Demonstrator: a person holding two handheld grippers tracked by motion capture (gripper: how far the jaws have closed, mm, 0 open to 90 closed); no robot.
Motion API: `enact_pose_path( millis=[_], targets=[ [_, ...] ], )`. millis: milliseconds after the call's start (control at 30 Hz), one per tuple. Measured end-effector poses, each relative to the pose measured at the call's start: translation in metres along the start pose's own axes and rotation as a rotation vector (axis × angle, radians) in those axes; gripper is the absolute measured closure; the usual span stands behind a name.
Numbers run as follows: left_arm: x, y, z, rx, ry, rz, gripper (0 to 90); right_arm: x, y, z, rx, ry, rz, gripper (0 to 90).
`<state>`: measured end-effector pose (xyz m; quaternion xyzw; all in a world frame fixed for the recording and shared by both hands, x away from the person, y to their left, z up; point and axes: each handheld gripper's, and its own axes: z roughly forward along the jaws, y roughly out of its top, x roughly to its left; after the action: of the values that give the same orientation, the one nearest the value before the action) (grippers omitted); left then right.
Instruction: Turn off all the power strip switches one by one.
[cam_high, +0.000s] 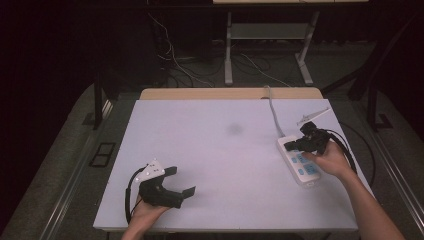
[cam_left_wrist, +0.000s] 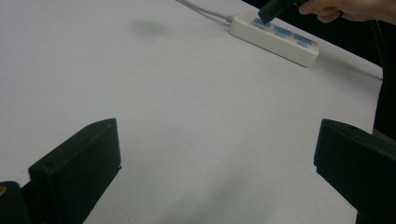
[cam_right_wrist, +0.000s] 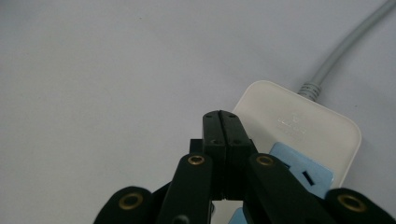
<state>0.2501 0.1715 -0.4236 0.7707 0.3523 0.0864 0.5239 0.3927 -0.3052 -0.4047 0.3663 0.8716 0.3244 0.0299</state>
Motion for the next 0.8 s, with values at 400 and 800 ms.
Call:
enact_pose_path(
  millis=[400,800],
  targets=[
    [0.0001,-0.0001,-0.0006,-0.005,0.002,-0.005,0.0,-0.0030,-0.0007,0.0075,0.028,-0.036,-0.003,89.7],
    [0.0000,-0.0002,-0.0006,-0.004,0.004,-0.004,0.0,-0.0076,-0.0030,0.0066,0.014,-0.033,0.017,89.8]
  ],
)
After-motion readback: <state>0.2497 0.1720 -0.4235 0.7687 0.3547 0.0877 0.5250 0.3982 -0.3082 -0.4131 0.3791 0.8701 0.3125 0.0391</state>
